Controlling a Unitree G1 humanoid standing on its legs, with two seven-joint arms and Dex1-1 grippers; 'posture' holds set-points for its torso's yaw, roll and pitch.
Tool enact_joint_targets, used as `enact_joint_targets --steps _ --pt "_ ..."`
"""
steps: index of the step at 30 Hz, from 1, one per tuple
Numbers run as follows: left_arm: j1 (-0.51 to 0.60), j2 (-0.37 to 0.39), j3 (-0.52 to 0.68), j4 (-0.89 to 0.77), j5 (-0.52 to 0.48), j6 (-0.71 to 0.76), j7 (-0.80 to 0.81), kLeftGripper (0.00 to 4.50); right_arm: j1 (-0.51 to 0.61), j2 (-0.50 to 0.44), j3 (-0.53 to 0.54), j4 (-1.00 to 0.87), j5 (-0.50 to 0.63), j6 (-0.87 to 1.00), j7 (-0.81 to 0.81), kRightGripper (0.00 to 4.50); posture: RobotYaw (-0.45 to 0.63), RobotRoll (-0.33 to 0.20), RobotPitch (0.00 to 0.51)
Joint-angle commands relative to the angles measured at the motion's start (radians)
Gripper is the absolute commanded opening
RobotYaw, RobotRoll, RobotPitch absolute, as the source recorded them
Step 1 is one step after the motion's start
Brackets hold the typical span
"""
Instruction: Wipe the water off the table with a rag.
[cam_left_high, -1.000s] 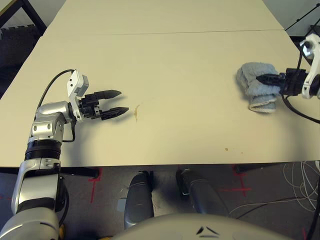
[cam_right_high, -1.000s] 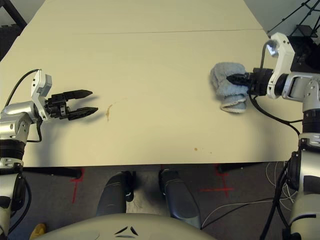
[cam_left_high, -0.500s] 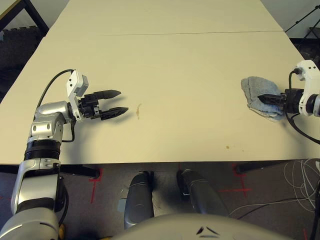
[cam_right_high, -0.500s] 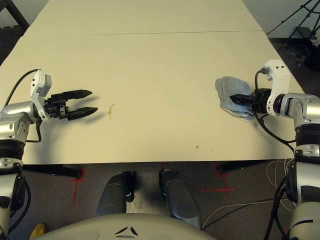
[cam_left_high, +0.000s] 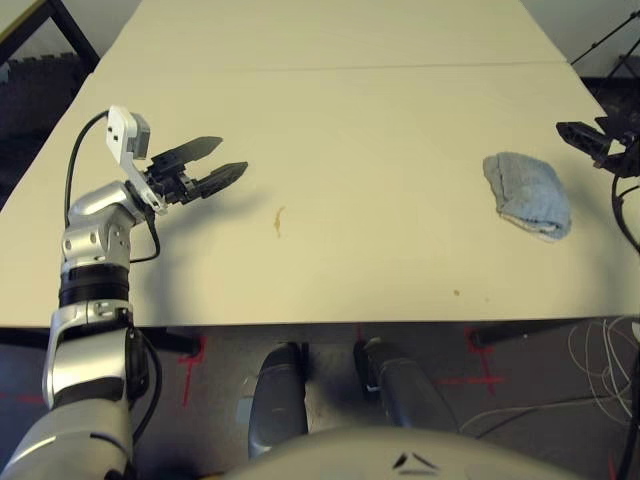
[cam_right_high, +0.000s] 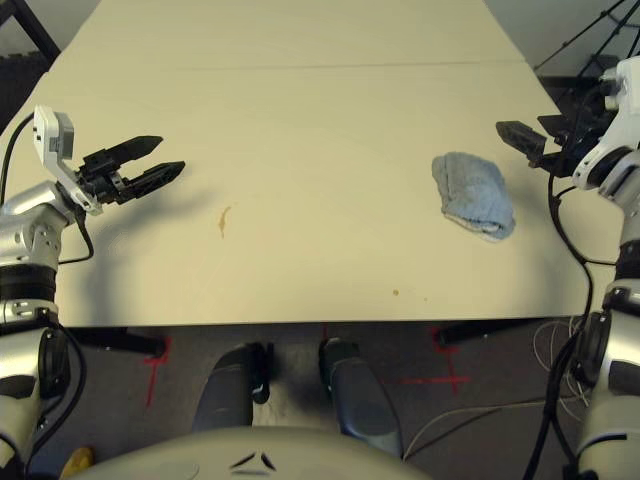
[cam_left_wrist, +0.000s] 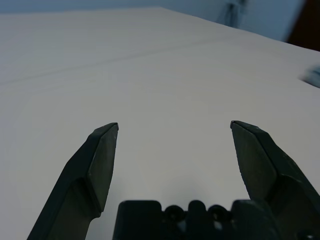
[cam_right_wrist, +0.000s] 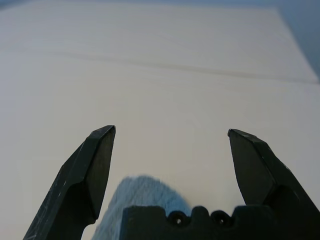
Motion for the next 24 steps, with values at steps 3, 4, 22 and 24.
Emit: enact_joint_targets --steps 3,4,22,24 --pt "0.002 -0.008 0.046 0.097 0.085 -0.121 0.265 4.5 0.028 0.043 -0.069 0.072 0.021 -0.178 -0.04 4.49 -0.18 0.0 0.163" --pt "0.0 -0.005 0.053 0.119 0.094 -0.14 0.3 4.5 0.034 0.052 -0.074 0.079 0.024 -0.202 -0.045 4.49 -0.18 0.0 0.163" --pt "-0.028 0.026 0.064 0.314 0.172 -0.271 0.558 4.5 0.172 0.128 -0.113 0.164 0.045 -0.398 -0.085 4.49 -0.16 0.0 0.181" --pt "-0.034 0.023 0.06 0.32 0.174 -0.274 0.557 4.5 0.169 0.127 -0.111 0.169 0.044 -0.399 -0.085 4.49 -0.16 0.0 0.181"
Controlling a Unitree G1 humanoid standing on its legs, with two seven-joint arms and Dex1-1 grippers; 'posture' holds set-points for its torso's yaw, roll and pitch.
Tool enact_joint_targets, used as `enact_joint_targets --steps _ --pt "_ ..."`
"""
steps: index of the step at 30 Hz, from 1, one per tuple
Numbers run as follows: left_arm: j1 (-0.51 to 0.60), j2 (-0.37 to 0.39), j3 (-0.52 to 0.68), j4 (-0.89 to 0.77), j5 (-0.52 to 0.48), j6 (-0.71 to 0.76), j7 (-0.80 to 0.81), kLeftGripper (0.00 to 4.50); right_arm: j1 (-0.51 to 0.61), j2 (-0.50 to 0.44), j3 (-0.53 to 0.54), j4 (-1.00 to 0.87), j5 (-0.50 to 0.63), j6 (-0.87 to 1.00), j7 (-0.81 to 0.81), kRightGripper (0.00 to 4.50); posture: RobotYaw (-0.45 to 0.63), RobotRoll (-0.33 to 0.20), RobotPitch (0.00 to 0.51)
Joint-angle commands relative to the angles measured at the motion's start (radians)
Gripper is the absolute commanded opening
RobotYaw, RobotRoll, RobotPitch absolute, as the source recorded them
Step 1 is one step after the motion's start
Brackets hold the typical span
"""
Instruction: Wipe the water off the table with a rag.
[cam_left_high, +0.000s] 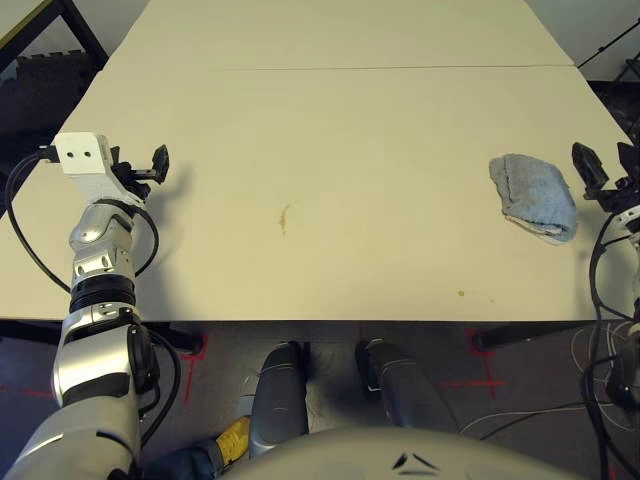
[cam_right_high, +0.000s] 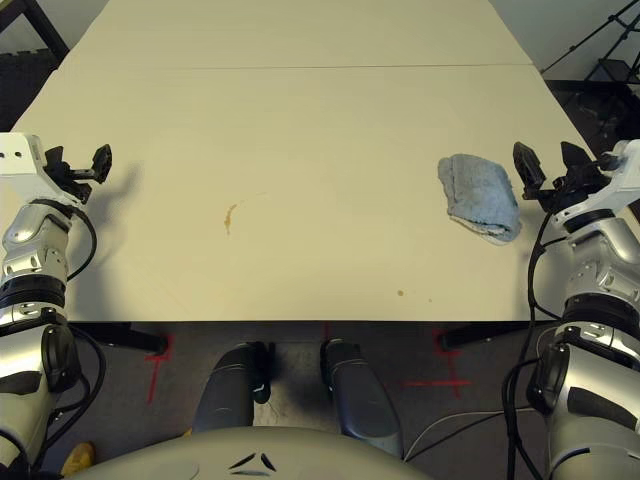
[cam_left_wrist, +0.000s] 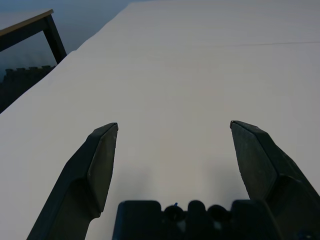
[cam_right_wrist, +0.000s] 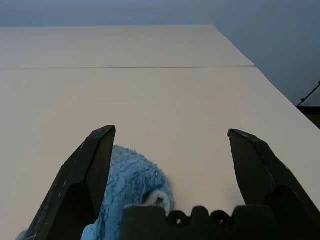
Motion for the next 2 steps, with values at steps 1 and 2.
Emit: enact_joint_targets --steps 1,2 --pt "-0.01 0.009 -0.005 0.038 0.018 -0.018 0.006 4.5 0.006 0.005 -0.006 0.004 0.011 -0.012 -0.005 4.49 -0.17 0.0 0.18" --pt "-0.014 0.01 -0.007 0.043 0.02 -0.021 0.005 4.5 0.006 0.007 -0.005 0.0 0.011 -0.01 -0.005 4.49 -0.17 0.0 0.177"
